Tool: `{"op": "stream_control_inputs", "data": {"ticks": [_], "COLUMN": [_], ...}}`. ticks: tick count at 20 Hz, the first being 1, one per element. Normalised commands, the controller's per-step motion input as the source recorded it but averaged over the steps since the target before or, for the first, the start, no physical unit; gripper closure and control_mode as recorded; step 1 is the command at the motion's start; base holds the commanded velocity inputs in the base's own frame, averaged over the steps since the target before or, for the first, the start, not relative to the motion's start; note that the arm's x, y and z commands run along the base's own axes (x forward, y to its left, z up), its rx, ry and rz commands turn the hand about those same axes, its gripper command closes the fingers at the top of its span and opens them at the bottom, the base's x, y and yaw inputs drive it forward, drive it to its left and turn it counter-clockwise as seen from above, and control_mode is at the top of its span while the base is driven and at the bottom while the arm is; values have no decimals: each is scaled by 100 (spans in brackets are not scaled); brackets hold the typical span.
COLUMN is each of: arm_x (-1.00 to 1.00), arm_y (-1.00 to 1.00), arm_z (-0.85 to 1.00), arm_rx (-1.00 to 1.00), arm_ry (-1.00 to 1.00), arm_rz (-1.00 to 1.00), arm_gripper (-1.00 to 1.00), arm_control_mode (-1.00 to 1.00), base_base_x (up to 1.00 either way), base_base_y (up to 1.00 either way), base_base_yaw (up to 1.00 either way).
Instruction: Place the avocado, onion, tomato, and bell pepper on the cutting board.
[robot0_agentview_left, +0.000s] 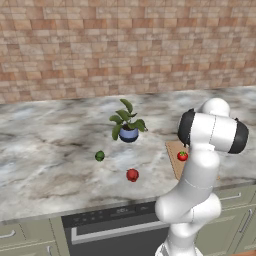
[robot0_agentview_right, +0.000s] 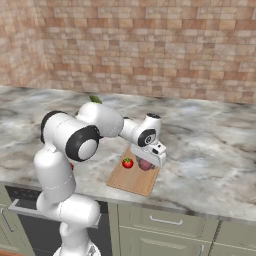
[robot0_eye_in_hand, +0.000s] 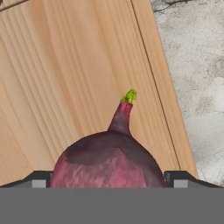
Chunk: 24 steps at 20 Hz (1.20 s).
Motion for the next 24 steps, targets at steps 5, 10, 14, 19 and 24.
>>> {"op": "stream_control_inputs", "data": {"ticks": [5, 10, 14, 19, 24], "arm_x": [0, 0, 0, 0, 0], "arm_y": [0, 0, 0, 0, 0], "arm_z": [0, 2, 17, 8, 31], "arm_rx": [0, 0, 0, 3, 0], "arm_ry": [0, 0, -9, -11, -15], "arm_rz": [0, 0, 0, 1, 0], "arm_gripper": [-100, -100, -100, -100, -100], "arm_control_mode": [-100, -100, -100, -100, -100], "base_base_x": [0, 0, 0, 0, 0], "base_base_y": [0, 0, 0, 0, 0], "base_base_yaw": [0, 0, 0, 0, 0]}}
